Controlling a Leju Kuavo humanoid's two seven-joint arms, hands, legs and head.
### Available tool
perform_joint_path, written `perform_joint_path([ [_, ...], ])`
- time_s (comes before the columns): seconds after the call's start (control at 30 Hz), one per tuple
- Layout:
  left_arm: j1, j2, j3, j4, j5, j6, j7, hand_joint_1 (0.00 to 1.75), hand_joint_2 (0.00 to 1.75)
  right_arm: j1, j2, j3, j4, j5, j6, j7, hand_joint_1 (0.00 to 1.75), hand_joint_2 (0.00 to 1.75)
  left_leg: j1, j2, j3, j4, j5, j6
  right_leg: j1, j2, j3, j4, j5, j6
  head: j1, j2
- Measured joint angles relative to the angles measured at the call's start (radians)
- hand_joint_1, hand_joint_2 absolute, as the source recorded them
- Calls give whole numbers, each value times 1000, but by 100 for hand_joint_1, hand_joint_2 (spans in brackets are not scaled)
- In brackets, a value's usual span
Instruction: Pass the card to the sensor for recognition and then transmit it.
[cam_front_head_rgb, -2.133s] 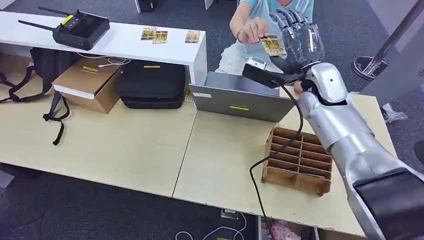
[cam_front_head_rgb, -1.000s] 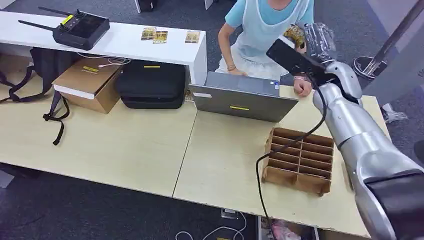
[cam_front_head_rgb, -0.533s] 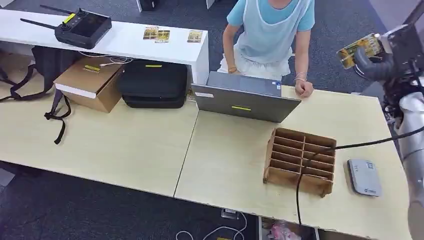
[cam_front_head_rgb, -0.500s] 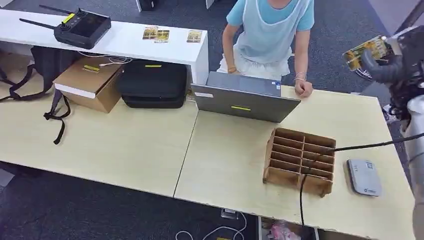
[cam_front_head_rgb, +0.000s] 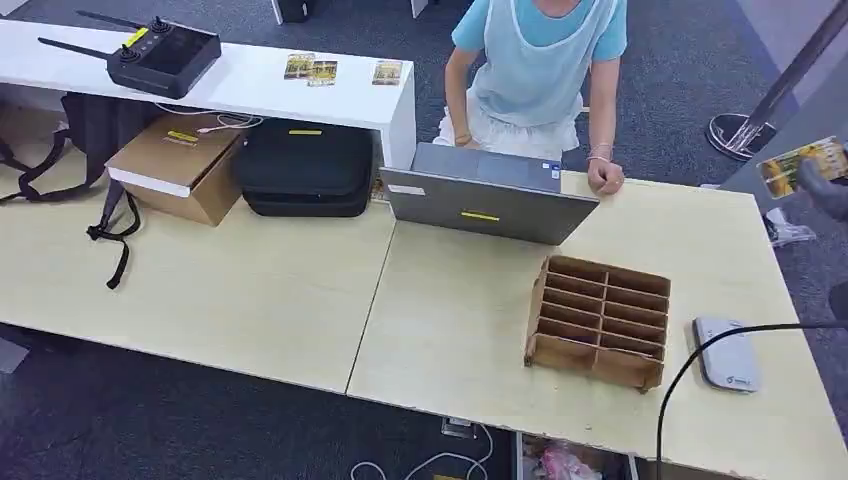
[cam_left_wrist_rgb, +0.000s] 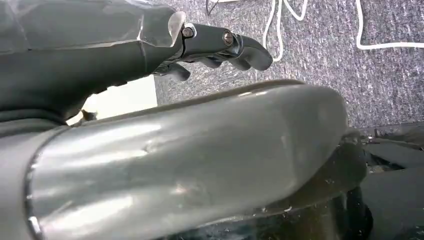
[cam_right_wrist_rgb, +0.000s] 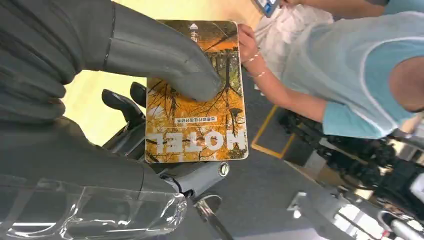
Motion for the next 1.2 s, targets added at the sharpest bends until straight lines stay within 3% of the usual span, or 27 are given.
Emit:
perform_joint_path([
  [0.27, -1, 0, 8, 0, -3, 0, 2, 0, 0, 68, -5, -8, 43, -29, -5, 16, 175, 175, 0, 0, 0, 0, 0, 0, 0, 0, 0, 0, 0, 0, 0, 0],
  [0.67, -1, 0, 14, 0, -27, 0, -10, 0, 0, 261, -60, -70, 59, -124, 29, -10, 175, 175, 0, -1, -1, 0, 0, 0, 0, -1, 0, 0, 0, 0, 0, 0],
  [1.2, -2, 0, 14, 0, -58, 0, -3, 0, 0, 475, -103, -173, 48, -179, 6, -73, 175, 175, 0, 0, -1, 0, -1, 0, 0, -1, 0, 0, 0, 0, 0, 0],
])
